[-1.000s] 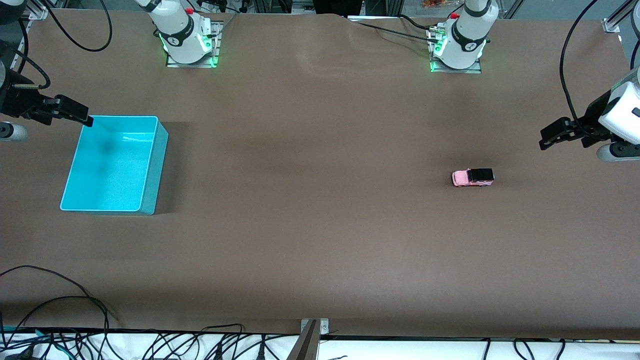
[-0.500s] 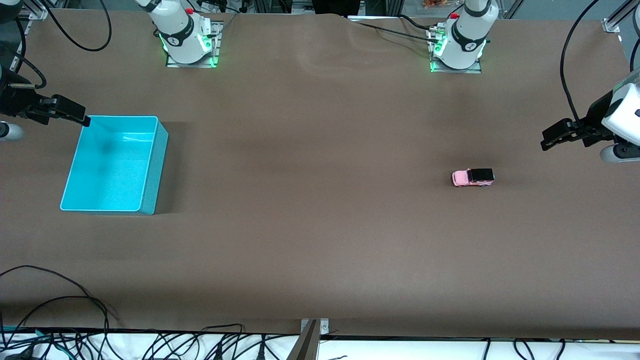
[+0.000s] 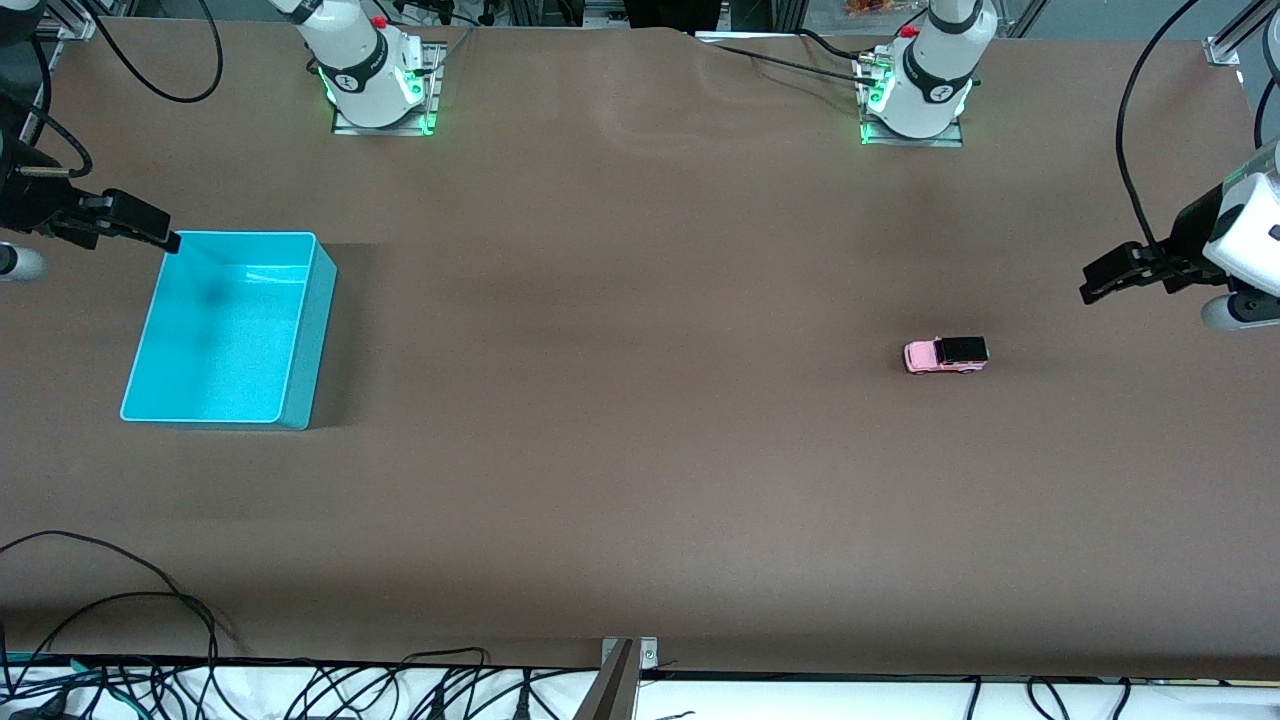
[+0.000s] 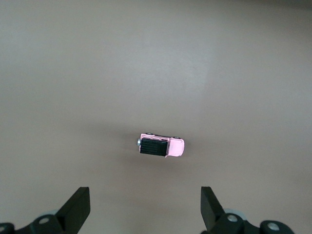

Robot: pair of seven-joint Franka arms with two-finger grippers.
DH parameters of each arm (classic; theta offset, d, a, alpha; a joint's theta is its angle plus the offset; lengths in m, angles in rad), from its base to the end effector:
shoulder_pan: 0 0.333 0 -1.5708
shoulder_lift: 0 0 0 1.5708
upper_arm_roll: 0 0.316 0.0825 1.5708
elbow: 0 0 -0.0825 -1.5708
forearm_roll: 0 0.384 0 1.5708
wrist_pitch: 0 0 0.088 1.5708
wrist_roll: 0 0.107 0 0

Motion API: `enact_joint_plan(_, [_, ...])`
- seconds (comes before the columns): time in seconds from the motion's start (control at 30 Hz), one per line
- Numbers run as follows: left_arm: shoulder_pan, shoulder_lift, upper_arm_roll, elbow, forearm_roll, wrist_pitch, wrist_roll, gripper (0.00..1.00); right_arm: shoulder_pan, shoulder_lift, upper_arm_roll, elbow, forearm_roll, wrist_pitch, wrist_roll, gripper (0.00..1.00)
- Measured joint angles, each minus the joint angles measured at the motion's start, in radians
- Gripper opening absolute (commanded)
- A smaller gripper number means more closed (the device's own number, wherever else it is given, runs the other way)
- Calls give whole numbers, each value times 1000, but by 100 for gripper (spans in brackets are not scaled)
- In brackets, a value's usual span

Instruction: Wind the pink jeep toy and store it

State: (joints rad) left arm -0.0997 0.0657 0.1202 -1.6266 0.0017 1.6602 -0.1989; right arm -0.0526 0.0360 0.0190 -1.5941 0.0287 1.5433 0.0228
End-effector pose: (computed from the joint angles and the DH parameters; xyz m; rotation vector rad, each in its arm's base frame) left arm 0.5786 0.0100 0.5687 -3.1101 -0.3421 0.0480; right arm 0.5602 -0.0159 0.5912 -3.1076 0.0883 0.1347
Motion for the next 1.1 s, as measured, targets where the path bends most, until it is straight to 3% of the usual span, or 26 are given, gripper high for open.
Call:
enact_joint_plan(0.73, [-3, 167, -2, -26, -4, -5, -826, 100, 0, -1, 0, 0, 0, 0, 0, 100])
enact_joint_plan(1.1, [8, 191, -1, -203, -18, 222, -1134, 100, 0, 0, 0, 0, 0, 1, 0, 100])
